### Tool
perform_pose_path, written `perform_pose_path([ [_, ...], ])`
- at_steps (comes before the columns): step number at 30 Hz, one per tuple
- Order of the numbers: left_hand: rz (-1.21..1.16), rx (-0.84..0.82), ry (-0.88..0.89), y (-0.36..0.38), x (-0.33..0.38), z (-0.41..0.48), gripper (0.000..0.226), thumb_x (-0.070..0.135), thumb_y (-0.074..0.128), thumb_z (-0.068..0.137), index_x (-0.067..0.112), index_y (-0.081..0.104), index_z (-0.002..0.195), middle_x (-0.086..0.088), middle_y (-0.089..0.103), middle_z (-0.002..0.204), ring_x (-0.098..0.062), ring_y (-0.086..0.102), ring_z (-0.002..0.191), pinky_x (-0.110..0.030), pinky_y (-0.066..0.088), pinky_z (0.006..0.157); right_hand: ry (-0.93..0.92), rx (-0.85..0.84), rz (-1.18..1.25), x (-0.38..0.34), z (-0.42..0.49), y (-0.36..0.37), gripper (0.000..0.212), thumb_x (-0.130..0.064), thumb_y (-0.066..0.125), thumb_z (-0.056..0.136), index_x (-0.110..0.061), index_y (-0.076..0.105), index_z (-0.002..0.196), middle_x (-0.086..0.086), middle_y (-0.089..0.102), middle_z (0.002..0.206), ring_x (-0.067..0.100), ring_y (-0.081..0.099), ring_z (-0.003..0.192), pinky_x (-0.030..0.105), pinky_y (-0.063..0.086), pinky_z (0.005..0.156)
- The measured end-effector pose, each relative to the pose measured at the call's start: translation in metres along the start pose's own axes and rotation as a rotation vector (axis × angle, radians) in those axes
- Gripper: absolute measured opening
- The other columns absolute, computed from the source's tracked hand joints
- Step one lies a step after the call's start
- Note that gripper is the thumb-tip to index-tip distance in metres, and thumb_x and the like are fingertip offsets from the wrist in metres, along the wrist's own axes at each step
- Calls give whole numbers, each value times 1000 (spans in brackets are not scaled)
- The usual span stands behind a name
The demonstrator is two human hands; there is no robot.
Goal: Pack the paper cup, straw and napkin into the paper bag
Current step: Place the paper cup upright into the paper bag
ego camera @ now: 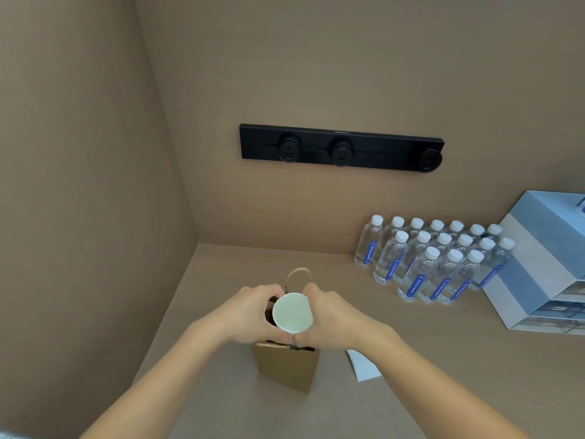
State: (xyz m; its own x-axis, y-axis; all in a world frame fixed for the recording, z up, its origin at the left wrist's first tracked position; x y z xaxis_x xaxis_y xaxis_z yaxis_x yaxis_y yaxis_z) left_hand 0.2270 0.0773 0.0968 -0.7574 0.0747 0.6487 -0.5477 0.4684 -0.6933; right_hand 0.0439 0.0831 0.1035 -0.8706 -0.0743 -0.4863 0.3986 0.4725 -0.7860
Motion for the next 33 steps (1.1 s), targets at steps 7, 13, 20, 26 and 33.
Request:
perform_pose_path([
  [7, 90, -15, -3, 11, 2, 3, 58, 41, 90, 61, 26, 62, 110, 9, 70, 109, -14, 66, 102, -39, 59, 86, -79, 11, -330, -10, 9, 6, 56, -39, 78, 65, -14, 48, 105, 1, 46, 95, 23, 51, 83, 35, 47, 64],
  [13, 92, 60, 11, 18, -11, 3, 44, 28, 85, 68, 24, 69, 107, 6, 70, 103, 0, 57, 67, -20, 46, 57, -93, -4, -507, -16, 20, 17, 46, -37, 77, 64, -11, 52, 92, 5, 48, 88, 25, 46, 81, 32, 43, 59],
  [20, 51, 314, -125, 27, -29, 4, 23, 16, 64, 82, 19, 47, 98, 0, 55, 88, -26, 57, 83, -36, 48, 64, -109, 9, -654, -23, 31, 20, 26, -22, 70, 68, -12, 45, 66, 2, 41, 66, 26, 53, 62, 24, 35, 43],
  [26, 2, 300, -234, 32, -38, 5, 14, 19, 46, 90, 17, 59, 85, -10, 68, 90, -28, 69, 64, -34, 58, 52, -222, -55, -753, -31, 44, 28, 35, -26, 67, 73, -15, 37, 58, 2, 40, 62, 26, 50, 59, 23, 31, 41],
  [33, -126, 273, -283, 34, -41, 3, 16, 17, 46, 90, 14, 54, 77, -10, 65, 80, -16, 61, 32, -21, 41, 31, -179, -179, -996, -33, 62, 48, 11, -21, 59, 90, -11, 62, 92, 8, 62, 98, 31, 61, 94, 34, 40, 62],
])
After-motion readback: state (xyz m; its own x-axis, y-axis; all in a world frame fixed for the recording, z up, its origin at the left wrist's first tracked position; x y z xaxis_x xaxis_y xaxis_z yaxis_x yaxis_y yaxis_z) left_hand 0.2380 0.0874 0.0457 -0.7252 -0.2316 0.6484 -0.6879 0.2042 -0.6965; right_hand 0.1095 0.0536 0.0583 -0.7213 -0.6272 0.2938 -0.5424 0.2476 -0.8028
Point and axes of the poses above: each hand's wrist, its own z-axis towards the middle knuckle, its own y-axis out of the palm, x = y × z, the point moved 1 cm from there along z, towards the middle knuckle
